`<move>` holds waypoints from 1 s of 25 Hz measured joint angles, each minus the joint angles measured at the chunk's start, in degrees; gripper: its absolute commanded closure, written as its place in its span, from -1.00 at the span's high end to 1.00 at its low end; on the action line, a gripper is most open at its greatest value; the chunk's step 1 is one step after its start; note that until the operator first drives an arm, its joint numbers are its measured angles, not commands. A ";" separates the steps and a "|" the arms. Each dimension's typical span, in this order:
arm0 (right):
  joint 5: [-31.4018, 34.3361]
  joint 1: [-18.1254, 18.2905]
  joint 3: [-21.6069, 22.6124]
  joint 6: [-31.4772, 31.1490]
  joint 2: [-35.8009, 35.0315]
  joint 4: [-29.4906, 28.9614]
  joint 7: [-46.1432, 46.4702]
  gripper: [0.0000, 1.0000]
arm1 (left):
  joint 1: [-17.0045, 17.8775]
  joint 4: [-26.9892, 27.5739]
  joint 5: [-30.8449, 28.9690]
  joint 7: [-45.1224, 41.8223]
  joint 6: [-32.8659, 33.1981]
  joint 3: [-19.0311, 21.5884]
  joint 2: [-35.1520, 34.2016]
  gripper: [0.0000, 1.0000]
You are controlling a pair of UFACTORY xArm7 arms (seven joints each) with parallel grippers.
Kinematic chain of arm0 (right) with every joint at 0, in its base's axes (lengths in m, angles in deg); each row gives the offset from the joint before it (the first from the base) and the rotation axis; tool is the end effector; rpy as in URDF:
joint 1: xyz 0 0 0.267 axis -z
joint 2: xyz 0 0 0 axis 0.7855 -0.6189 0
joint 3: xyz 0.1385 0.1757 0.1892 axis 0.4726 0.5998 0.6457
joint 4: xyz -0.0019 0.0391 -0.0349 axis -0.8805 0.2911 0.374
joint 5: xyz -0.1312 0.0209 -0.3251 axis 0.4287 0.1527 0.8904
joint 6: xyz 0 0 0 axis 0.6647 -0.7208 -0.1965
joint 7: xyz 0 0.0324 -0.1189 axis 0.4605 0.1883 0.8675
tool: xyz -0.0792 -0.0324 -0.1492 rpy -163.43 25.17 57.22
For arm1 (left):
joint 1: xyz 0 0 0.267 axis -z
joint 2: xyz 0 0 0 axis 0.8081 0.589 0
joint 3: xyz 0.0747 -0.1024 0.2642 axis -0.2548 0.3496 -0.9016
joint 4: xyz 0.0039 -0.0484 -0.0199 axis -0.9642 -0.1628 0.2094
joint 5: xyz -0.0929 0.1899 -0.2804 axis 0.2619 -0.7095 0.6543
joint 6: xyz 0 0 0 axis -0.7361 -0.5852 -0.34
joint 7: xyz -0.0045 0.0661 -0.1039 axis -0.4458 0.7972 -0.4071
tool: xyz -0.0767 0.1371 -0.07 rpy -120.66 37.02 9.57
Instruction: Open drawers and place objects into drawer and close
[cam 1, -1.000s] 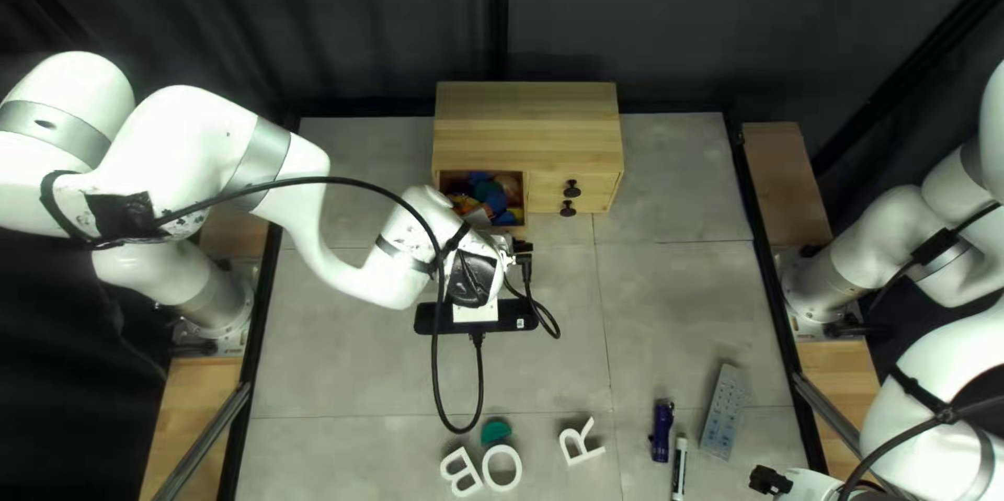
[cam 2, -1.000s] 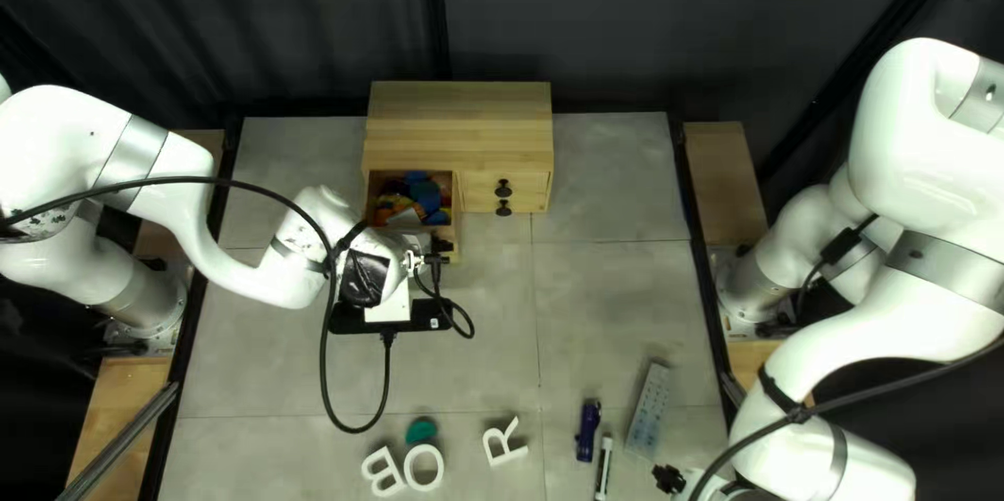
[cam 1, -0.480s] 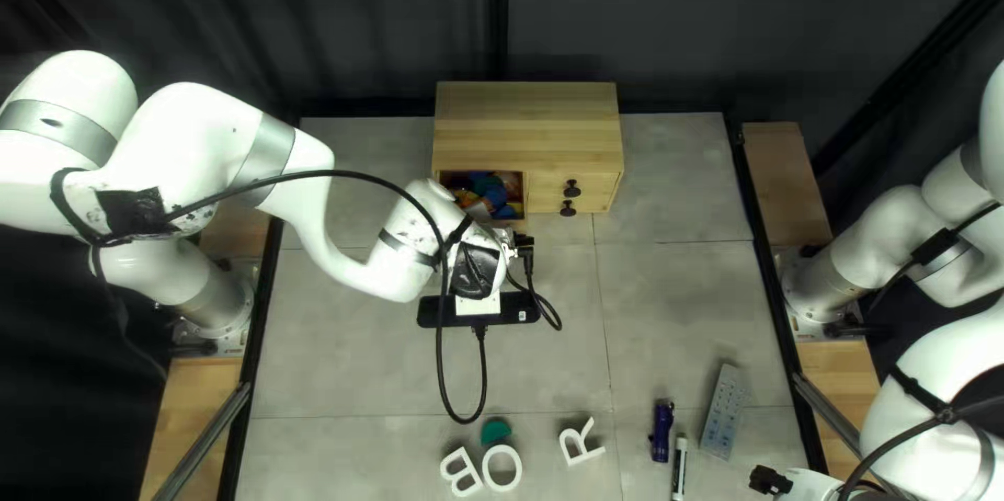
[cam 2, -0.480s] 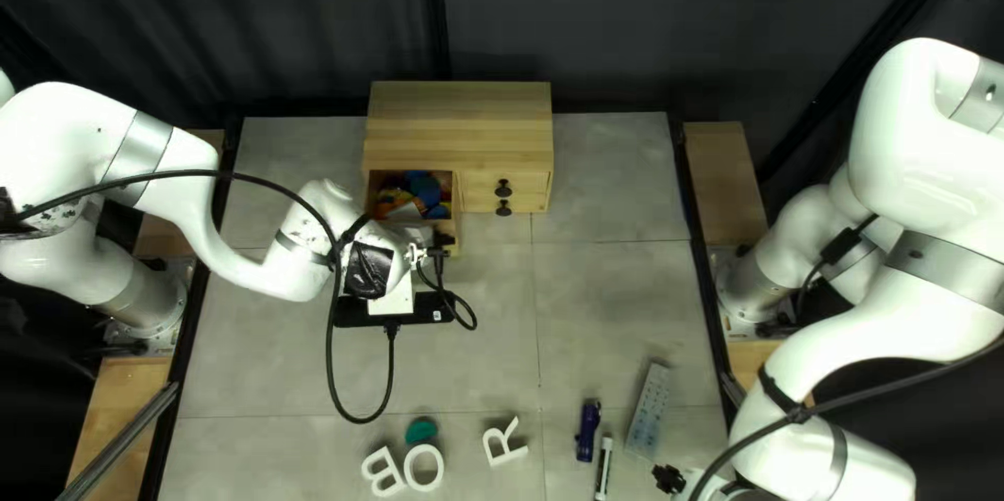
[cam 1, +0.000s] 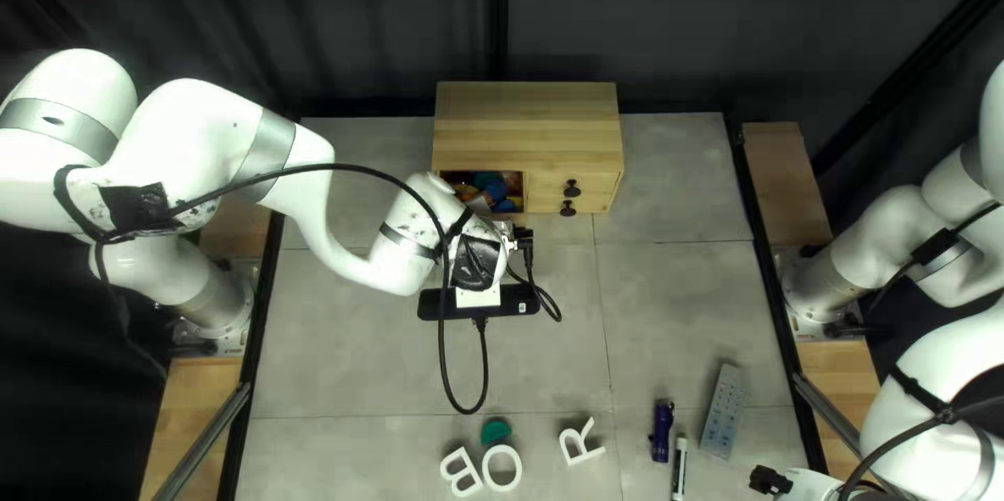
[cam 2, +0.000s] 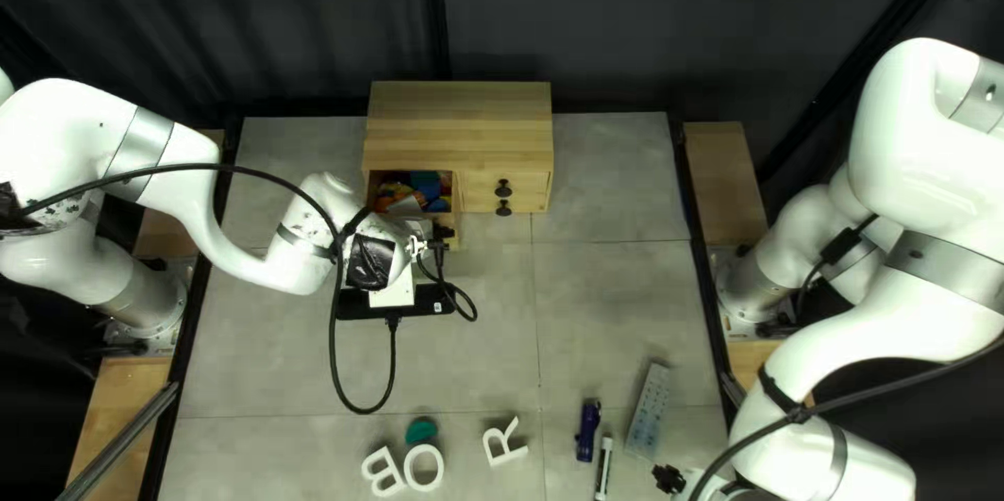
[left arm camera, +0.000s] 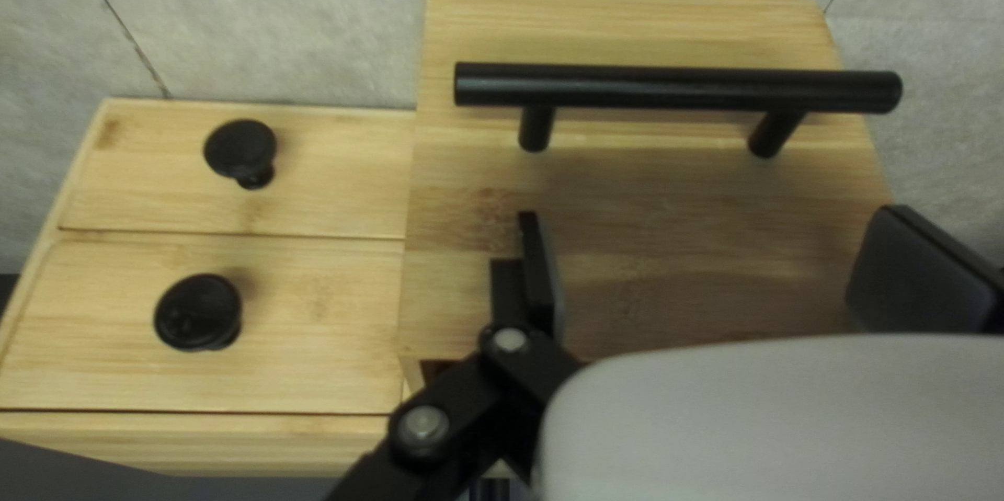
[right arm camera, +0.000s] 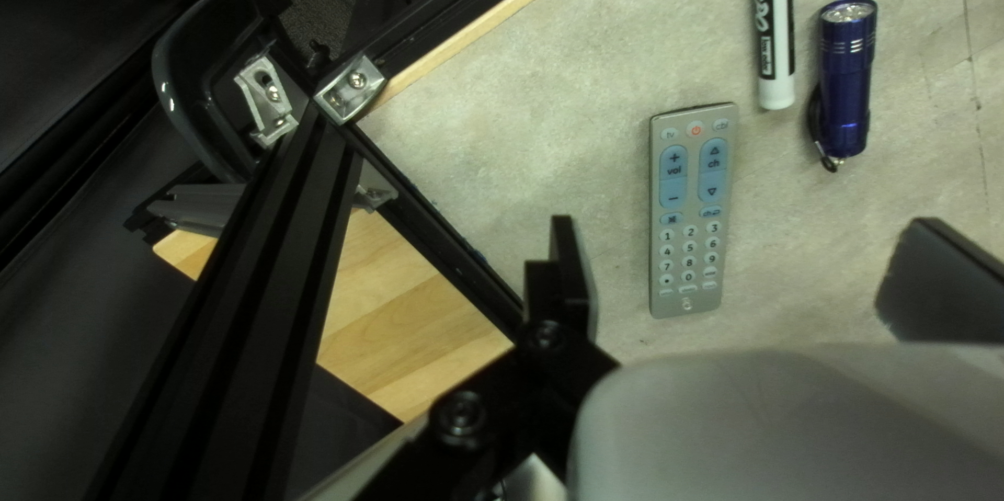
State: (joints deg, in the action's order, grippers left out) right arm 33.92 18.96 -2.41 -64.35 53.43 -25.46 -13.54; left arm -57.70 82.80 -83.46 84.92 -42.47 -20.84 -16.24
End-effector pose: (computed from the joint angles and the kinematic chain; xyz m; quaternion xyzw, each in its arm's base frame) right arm 0.2188 0.3366 0.1722 0.8794 0.4671 -0.0411 0.0823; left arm 0.4616 0.0925 0.1312 -0.6960 0.6566 0.2132 0.1973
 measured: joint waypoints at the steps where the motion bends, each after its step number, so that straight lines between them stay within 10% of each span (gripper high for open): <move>1: 0.00 0.00 0.00 0.00 0.00 0.00 0.00 1.00 | -0.04 -0.01 -0.19 -0.12 -0.12 -0.08 -0.01 1.00; 25: 0.00 0.00 0.00 0.00 0.00 0.00 0.00 1.00 | 0.85 -1.50 -2.72 -2.53 -0.11 0.16 0.11 1.00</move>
State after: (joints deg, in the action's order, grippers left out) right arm 33.92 18.96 -2.41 -64.35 53.43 -25.46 -13.54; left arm -56.85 81.31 -86.18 82.39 -42.57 -20.68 -16.13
